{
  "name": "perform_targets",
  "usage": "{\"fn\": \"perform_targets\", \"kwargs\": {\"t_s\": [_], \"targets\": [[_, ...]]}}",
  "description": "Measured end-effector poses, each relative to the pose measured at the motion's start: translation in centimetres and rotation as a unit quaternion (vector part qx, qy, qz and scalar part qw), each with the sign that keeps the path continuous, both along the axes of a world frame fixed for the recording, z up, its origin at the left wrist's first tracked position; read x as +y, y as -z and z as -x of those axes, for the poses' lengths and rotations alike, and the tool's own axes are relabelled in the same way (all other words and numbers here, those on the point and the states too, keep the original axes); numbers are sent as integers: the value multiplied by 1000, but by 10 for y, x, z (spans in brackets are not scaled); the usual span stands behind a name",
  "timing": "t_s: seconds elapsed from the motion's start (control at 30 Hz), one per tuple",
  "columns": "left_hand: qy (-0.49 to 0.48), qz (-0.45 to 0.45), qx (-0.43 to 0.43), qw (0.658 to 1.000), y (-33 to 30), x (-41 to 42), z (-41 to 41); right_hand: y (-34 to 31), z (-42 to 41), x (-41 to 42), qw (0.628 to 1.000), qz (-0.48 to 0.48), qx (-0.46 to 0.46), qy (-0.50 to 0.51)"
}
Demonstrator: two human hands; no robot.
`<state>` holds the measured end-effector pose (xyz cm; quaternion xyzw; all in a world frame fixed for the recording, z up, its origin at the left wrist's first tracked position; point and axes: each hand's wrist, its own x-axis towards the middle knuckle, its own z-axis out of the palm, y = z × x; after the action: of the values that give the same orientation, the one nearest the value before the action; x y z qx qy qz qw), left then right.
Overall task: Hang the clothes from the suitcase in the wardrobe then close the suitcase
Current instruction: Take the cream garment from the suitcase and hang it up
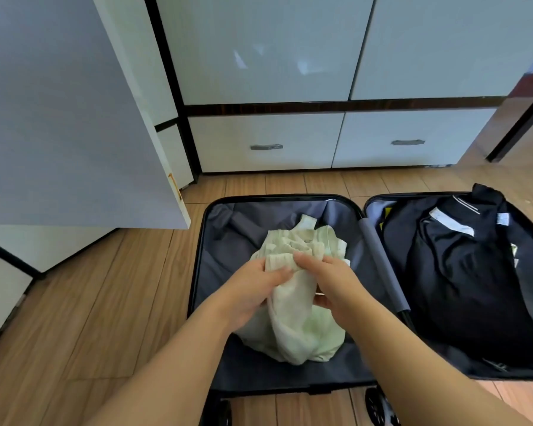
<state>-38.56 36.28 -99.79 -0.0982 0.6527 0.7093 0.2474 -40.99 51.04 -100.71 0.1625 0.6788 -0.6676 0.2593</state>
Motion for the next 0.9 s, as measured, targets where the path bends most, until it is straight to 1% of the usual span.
{"fn": "perform_targets", "kwargs": {"t_s": [0.1, 0.17, 0.23, 0.27, 0.33, 0.37, 0.4, 0.43, 0.47, 0.5, 0.57, 0.6, 0.63, 0.67, 0.77, 0.83, 0.9], "targets": [[-74, -42, -35, 996, -5, -6, -1, 4, 3, 6, 997, -37, -4, 73], [-87, -43, -33, 995, -8, -11, -3, 14, 5, 15, 993, -75, -2, 91], [-121, -31, -17, 992, -14, -14, -5, 17, 4, 25, 986, -130, 21, 105], [-171, -29, -9, 985, -16, -18, -2, 16, 3, 33, 976, -181, 43, 109], [-295, -31, 11, 955, -18, -30, 7, 12, 3, 51, 934, -326, 80, 120], [-333, -18, 30, 942, -22, -35, 12, 9, 3, 60, 910, -380, 87, 142], [-341, 13, 51, 939, -25, -37, 15, 7, 2, 64, 889, -418, 81, 166], [-325, 48, 71, 942, -26, -37, 15, 6, 2, 64, 873, -447, 86, 176], [-283, 91, 91, 951, -29, -31, 14, -2, -1, 58, 868, -460, 106, 153], [-220, 131, 110, 960, -32, -22, 12, -6, -1, 49, 877, -446, 151, 100], [-81, 182, 155, 968, -39, -1, 6, -27, -7, 22, 912, -320, 250, -53], [-29, 195, 186, 963, -43, 8, 5, -35, -10, 11, 912, -272, 281, -120], [-7, 200, 218, 955, -49, 13, 5, -38, -10, 4, 905, -241, 314, -155], [-17, 195, 240, 951, -53, 13, 8, -41, -9, 3, 902, -243, 321, -157], [-127, 154, 270, 942, -65, 3, 16, -39, -1, 20, 904, -274, 300, -135], [-200, 142, 262, 933, -71, -2, 22, -42, 5, 35, 897, -304, 281, -151], [-256, 156, 237, 924, -79, -5, 31, -57, 10, 45, 875, -358, 288, -156]]}}
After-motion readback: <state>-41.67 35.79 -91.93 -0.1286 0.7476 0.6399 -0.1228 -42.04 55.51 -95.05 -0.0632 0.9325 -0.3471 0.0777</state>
